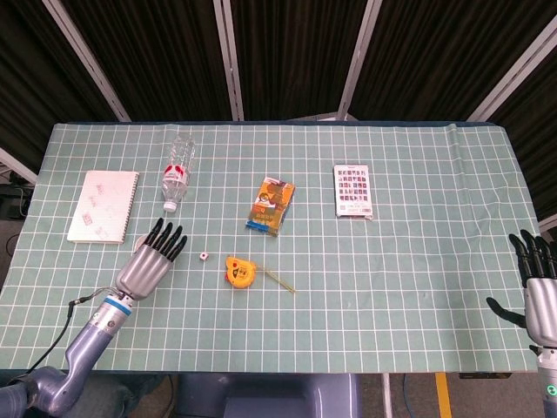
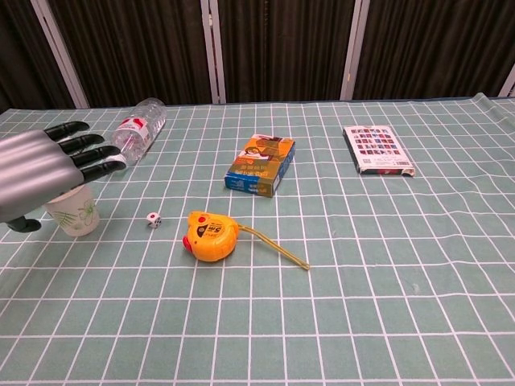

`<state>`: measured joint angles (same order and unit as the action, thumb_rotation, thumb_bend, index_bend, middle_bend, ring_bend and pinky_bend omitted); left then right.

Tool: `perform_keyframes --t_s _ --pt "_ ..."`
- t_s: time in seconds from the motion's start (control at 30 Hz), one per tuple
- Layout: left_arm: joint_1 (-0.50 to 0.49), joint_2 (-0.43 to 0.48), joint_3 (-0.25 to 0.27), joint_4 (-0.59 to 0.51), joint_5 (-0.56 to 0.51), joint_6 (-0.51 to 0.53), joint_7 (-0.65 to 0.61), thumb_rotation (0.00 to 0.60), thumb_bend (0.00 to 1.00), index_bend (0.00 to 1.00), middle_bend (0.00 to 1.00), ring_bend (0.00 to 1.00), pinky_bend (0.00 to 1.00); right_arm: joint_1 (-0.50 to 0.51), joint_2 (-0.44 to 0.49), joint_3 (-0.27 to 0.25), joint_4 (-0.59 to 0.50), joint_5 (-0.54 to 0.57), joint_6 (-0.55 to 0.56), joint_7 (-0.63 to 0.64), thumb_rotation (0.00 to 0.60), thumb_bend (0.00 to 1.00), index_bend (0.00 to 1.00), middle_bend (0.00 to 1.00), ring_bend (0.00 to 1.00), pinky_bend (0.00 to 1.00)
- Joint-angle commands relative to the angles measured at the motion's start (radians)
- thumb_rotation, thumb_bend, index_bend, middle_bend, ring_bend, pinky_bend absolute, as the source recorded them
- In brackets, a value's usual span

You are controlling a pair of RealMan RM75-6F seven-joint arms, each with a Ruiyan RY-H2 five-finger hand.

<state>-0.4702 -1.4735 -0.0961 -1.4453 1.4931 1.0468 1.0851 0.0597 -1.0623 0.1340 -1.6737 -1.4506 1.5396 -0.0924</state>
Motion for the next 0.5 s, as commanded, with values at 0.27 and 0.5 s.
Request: perform_keyframes --t_s 0.27,0.5 --pt "-0.035 -0.083 0.019 0.116 -0.024 0.008 0.099 0.600 0.00 0.00 0.00 0.00 0.02 0.000 -0.002 0.002 0.009 0.012 -0.004 0.005 0.600 0.00 0.00 0.00 0.00 0.00" --pt "-0.054 -0.113 0.029 0.169 -0.018 0.015 0.149 0.600 0.00 0.17 0.12 0.08 0.20 0.001 -0.001 0.004 0.012 0.012 -0.004 0.014 0.600 0.00 0.00 0.00 0.00 0.00"
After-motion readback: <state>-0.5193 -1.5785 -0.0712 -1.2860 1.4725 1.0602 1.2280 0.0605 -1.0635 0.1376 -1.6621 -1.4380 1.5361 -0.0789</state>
